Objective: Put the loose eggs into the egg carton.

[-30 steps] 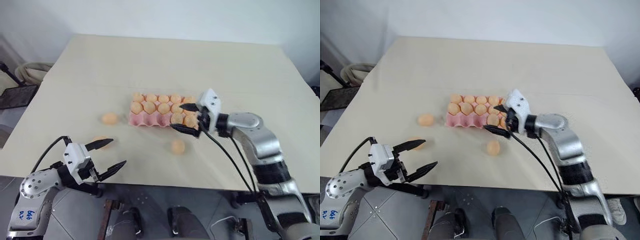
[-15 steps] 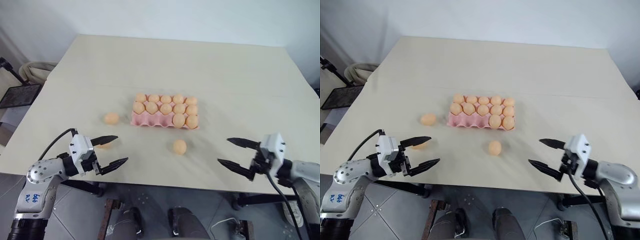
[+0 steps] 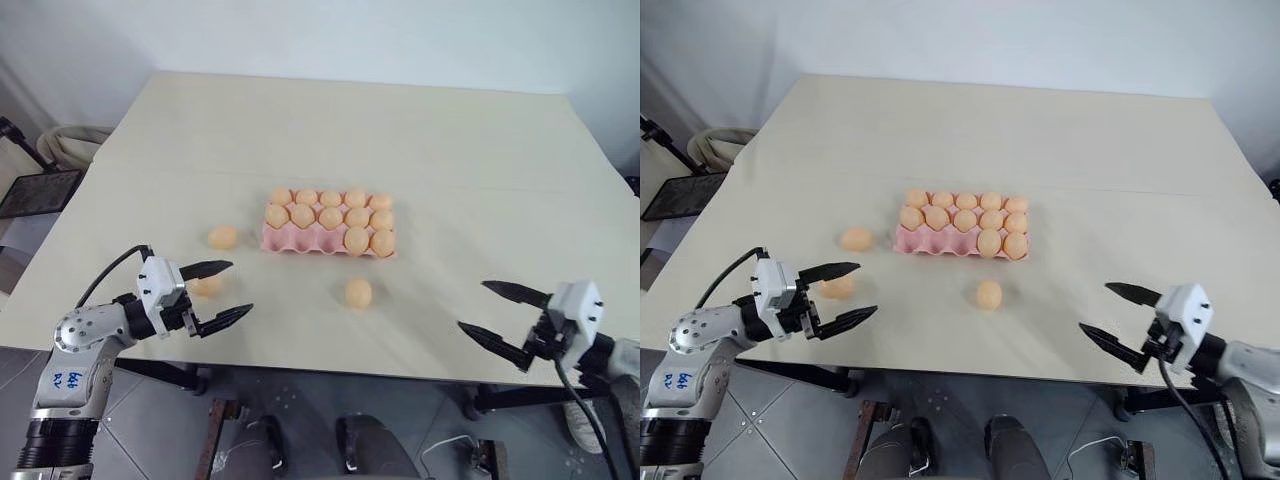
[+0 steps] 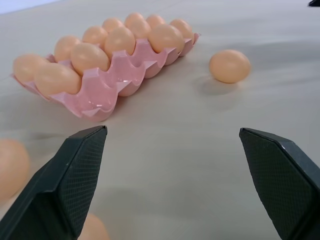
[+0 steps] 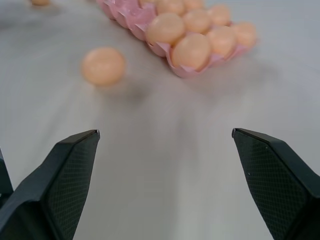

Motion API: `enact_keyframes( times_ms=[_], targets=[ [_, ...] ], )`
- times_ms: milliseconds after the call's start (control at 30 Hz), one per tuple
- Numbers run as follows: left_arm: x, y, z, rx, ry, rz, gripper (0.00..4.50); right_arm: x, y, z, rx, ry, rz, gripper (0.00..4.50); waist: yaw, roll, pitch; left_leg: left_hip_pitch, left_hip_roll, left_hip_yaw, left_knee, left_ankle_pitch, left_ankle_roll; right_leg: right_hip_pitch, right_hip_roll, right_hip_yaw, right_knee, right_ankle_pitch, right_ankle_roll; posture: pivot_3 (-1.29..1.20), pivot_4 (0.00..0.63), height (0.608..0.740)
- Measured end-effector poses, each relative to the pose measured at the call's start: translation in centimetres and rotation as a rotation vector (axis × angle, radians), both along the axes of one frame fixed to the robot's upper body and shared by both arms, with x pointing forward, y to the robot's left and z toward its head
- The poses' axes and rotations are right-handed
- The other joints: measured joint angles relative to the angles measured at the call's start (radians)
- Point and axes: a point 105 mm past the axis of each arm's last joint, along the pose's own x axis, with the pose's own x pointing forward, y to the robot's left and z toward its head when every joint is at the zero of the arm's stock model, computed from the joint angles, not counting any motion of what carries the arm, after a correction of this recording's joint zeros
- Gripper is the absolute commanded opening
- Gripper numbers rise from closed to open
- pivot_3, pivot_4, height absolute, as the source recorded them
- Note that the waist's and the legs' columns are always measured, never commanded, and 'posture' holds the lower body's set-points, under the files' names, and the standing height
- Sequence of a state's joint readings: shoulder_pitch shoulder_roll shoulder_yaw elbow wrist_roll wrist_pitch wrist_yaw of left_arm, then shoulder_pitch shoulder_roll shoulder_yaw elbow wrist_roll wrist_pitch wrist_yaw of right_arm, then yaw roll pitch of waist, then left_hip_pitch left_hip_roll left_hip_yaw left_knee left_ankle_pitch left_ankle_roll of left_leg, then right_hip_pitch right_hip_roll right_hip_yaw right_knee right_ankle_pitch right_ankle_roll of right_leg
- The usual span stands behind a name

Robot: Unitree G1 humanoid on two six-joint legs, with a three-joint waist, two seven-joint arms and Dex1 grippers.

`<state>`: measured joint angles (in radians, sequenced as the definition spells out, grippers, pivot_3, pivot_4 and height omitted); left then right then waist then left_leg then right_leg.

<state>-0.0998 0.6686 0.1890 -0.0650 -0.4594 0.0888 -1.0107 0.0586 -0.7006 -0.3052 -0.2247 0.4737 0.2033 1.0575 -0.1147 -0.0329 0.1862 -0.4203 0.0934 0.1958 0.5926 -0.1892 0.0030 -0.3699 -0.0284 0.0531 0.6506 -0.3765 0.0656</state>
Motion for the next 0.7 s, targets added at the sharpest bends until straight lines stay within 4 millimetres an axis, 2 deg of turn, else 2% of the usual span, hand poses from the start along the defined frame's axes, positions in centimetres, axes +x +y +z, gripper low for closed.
enact_keyframes(
  times_ms=[100,267,333,467,633,700],
  targets=[
    [-0.3,0.0,-0.2,-0.004,0.020,0.001,4.50,1.5,3.4,0.3,0.018,0.020,0.100,4.44,0.003,0.000,0.000,-0.001,0.000,0.000,0.000,0.001,-0.001,-0.003,0.000,0.000,0.003,-0.001,-0.001,0.00,0.150,0.740],
    [-1.1,-0.2,-0.1,0.008,0.011,-0.019,4.50,3.1,7.4,0.7,0.018,0.038,0.231,4.44,0.008,0.000,0.000,-0.002,0.000,0.000,0.000,0.002,-0.003,-0.004,0.000,0.000,0.002,-0.001,-0.002,0.00,0.150,0.740],
    [-1.7,-0.7,0.1,0.027,-0.014,-0.059,4.50,3.8,9.0,0.2,0.001,0.055,0.274,4.44,0.006,0.000,0.000,-0.002,0.000,0.001,0.000,0.002,-0.003,-0.004,0.000,0.000,0.003,-0.001,-0.002,0.00,0.150,0.740],
    [-2.2,-1.3,0.5,0.038,-0.051,-0.092,4.50,4.7,10.6,-1.8,-0.043,0.114,0.306,4.44,0.006,0.000,0.000,-0.003,0.000,0.001,0.000,0.002,-0.003,-0.004,0.000,0.000,0.003,-0.001,-0.002,0.00,0.150,0.740],
    [-2.6,-2.4,1.8,0.043,-0.126,-0.136,4.50,5.6,11.9,-3.2,-0.066,0.120,0.310,4.44,0.005,0.000,0.000,-0.003,0.000,0.001,0.000,0.002,-0.004,-0.004,0.000,0.000,0.003,-0.001,-0.002,0.00,0.150,0.740],
    [-2.8,-2.8,2.0,0.044,-0.136,-0.151,4.50,5.8,12.1,-3.4,-0.062,0.117,0.303,4.07,0.005,0.000,0.000,-0.003,0.000,0.001,0.000,0.003,-0.005,-0.004,0.000,0.000,0.003,-0.001,-0.002,0.00,0.150,0.740]
  ],
)
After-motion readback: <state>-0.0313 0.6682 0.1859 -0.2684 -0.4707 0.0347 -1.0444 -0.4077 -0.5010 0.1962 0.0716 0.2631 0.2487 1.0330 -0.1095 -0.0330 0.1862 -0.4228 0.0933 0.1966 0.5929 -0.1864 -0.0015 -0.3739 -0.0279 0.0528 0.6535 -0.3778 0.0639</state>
